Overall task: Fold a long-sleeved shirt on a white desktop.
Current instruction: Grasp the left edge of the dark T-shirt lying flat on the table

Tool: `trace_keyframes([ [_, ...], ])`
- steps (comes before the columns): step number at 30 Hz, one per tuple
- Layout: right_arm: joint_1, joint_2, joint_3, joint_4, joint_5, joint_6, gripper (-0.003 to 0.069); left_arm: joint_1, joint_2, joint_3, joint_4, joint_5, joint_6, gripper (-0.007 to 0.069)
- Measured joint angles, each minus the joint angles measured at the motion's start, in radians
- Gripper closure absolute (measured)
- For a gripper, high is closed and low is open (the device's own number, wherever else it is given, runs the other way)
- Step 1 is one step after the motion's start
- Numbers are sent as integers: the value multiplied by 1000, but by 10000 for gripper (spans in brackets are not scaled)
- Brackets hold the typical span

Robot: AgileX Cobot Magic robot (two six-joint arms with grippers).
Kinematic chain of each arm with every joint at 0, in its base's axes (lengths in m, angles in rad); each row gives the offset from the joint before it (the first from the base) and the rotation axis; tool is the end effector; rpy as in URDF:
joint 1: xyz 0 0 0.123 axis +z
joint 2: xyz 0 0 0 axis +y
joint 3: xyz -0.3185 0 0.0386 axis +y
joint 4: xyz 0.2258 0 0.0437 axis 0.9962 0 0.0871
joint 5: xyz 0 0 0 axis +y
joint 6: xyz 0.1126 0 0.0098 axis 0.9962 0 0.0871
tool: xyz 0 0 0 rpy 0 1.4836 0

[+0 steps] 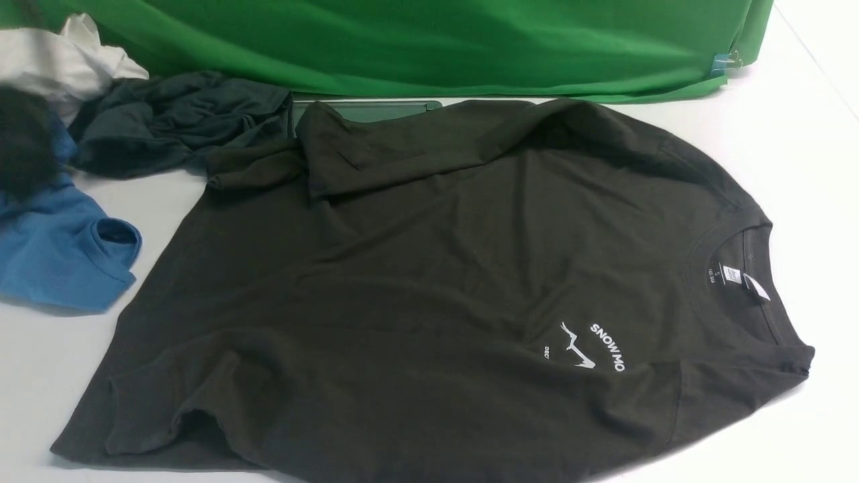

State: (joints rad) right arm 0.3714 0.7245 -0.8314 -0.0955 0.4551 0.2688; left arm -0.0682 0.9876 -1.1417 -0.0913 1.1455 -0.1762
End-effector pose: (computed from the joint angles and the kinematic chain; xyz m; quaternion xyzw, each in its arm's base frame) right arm 0.1099 0.0377 0.4016 -0.0618 0.7901 0.1509 0.5909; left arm 0.1420 -0.0191 0.3995 -0.0551 0.9424 -0.0849 0.3188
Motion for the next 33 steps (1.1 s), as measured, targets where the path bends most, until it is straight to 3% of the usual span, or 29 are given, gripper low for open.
trace_keyframes([
  [7, 173, 34, 22, 1, 54, 0, 416, 82, 108, 193, -17, 42, -11, 585],
  [13, 252, 38, 22, 9, 90, 1, 416, 331, 138, 376, -23, -84, -40, 568],
  [16, 265, 44, 22, 11, 90, 1, 416, 418, 178, 396, -60, -168, -42, 509],
  [17, 269, 46, 22, 11, 91, 1, 416, 442, 208, 398, -82, -212, -42, 456],
  [20, 269, 46, 22, 11, 96, 1, 416, 450, 257, 398, -102, -264, -29, 340],
  [22, 269, 46, 22, 11, 99, 2, 416, 450, 305, 399, -158, -297, 40, 228],
  [26, 269, 46, 22, 12, 101, 2, 416, 450, 381, 399, -224, -356, 104, 116],
  [29, 269, 46, 22, 12, 101, 3, 416, 450, 440, 399, -239, -410, 124, 85],
  [33, 269, 46, 22, 12, 101, 3, 416, 450, 520, 399, -295, -435, 176, 97],
])
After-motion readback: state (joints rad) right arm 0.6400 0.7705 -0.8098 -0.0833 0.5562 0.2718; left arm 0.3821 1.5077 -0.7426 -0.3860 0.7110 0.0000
